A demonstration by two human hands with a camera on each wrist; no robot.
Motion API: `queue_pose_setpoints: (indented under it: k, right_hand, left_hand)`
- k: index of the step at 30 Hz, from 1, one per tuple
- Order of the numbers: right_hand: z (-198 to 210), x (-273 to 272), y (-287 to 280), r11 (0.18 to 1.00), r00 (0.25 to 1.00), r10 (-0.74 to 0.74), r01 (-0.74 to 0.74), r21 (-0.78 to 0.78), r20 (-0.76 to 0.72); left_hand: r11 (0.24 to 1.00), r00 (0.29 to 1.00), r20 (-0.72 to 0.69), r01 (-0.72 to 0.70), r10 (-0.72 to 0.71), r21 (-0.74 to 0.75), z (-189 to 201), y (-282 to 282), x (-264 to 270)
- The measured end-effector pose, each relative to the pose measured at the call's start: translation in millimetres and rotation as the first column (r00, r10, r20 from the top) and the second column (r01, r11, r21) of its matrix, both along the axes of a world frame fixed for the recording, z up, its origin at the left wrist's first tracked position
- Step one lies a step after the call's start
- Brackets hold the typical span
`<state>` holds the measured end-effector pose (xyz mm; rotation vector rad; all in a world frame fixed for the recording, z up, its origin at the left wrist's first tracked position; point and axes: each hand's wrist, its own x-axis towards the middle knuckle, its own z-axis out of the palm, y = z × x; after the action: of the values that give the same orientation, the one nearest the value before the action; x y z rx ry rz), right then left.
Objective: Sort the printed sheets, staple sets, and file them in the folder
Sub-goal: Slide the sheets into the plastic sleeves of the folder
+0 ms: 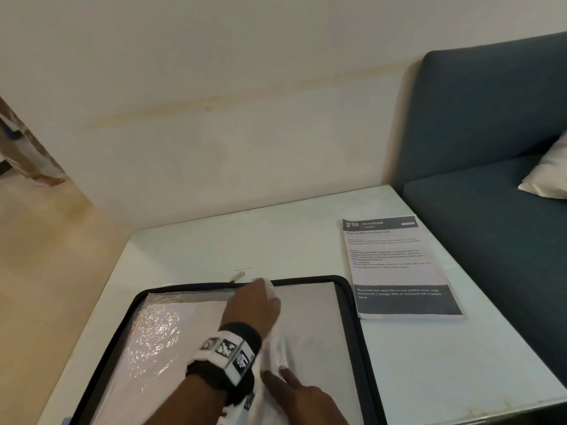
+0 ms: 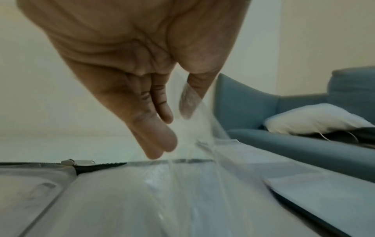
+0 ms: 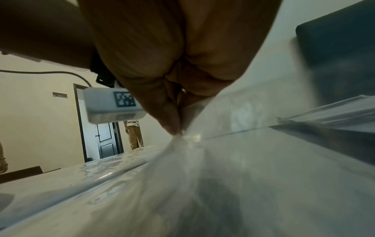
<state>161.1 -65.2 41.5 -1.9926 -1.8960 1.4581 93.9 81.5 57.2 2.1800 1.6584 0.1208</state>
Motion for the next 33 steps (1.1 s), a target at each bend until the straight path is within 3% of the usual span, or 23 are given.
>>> queue_pose_setpoints:
  k: [1,3,5,6,9,12,16,19,22,25,28,30,33]
  right_hand:
    - [-4,4,1,1.0,1.0,0.016,-0.016,0.017,-0.002]
    - [-1,11,0,0.996,0.999,0.038,-0.038,0.075,0.001]
    - [2,21,-4,0.994,0.999,0.042,-0.042,0.1,0.006]
    - [0,24,-7,0.992,0.999,0.02,-0.024,0.122,0.03]
    - [0,26,-11,0.958,0.995,-0.095,0.101,0.268,-0.035]
    - [1,30,-15,0.857,0.968,-0.252,0.224,0.465,-0.003]
    - [-10,33,-14,0.831,0.938,-0.339,0.334,0.445,-0.072]
    - [-19,36,-15,0.748,0.857,-0.493,0.505,0.43,-0.149]
    - [-21,41,-20,0.748,0.824,-0.539,0.563,0.351,-0.174]
    - [-19,51,-22,0.705,0.779,-0.601,0.622,0.34,-0.179]
    - [-18,59,-23,0.701,0.766,-0.617,0.639,0.319,-0.18]
    - [-18,64,-23,0.691,0.761,-0.619,0.646,0.326,-0.197]
    - [-15,65,-21,0.702,0.776,-0.589,0.63,0.333,-0.227]
  left_hand:
    - [0.996,0.991,0.111,-0.078,0.081,-0.031,6,8,-2]
    - [0.958,0.906,0.337,-0.193,0.256,-0.21,15,28,-10]
    - [0.853,0.756,0.49,-0.171,0.435,-0.493,20,41,-19]
    - [0.816,0.714,0.511,-0.146,0.478,-0.56,22,44,-21]
    - [0.859,0.76,0.512,-0.117,0.4,-0.498,25,42,-20]
    - [0.909,0.823,0.477,-0.109,0.309,-0.401,21,39,-17]
    - [0.961,0.944,0.296,-0.067,0.149,-0.268,13,41,-13]
    - [0.94,0.93,0.304,-0.102,0.206,-0.326,16,42,-10]
    - [0.871,0.901,0.342,-0.075,0.268,-0.485,31,40,-3]
    - [0.917,0.96,0.272,0.17,-0.071,-0.36,44,42,2]
    - [0.87,0.903,0.261,0.408,-0.341,-0.277,48,42,11]
    - [0.872,0.887,0.285,0.431,-0.363,-0.232,47,42,22]
    - [0.854,0.861,0.463,0.394,-0.213,-0.34,45,40,39]
